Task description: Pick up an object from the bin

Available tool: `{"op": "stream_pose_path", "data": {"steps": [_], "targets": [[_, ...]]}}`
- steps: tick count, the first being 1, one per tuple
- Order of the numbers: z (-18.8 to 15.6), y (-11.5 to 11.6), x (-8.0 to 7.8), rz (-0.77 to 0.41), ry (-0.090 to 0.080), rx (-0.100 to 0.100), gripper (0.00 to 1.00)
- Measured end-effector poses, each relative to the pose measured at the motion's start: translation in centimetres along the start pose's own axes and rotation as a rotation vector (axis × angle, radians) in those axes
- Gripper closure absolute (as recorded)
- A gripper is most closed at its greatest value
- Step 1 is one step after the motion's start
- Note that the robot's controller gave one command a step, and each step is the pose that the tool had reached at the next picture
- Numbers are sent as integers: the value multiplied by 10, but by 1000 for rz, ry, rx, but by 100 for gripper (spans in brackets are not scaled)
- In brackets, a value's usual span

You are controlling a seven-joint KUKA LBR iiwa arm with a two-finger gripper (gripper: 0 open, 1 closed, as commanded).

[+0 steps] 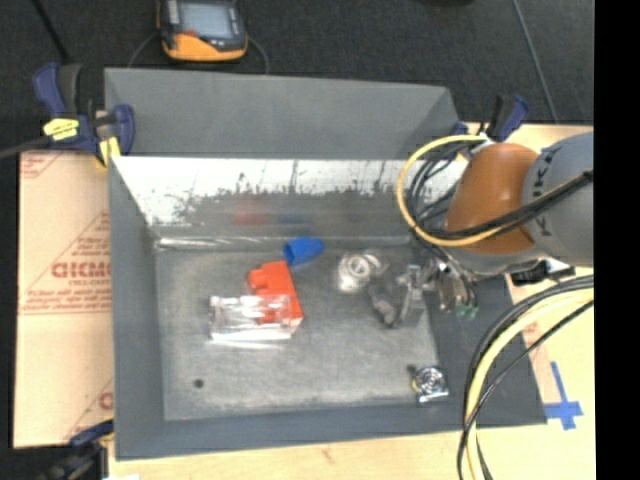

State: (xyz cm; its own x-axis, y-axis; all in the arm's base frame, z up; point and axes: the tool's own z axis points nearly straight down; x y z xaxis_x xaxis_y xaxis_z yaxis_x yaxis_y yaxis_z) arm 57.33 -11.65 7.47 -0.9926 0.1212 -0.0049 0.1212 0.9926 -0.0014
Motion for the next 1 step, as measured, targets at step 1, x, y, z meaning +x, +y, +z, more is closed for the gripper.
{"op": "stream_pose_path", "data": {"steps": [1], "targets": [[-126,8,9,-24,-8,1,100]]}}
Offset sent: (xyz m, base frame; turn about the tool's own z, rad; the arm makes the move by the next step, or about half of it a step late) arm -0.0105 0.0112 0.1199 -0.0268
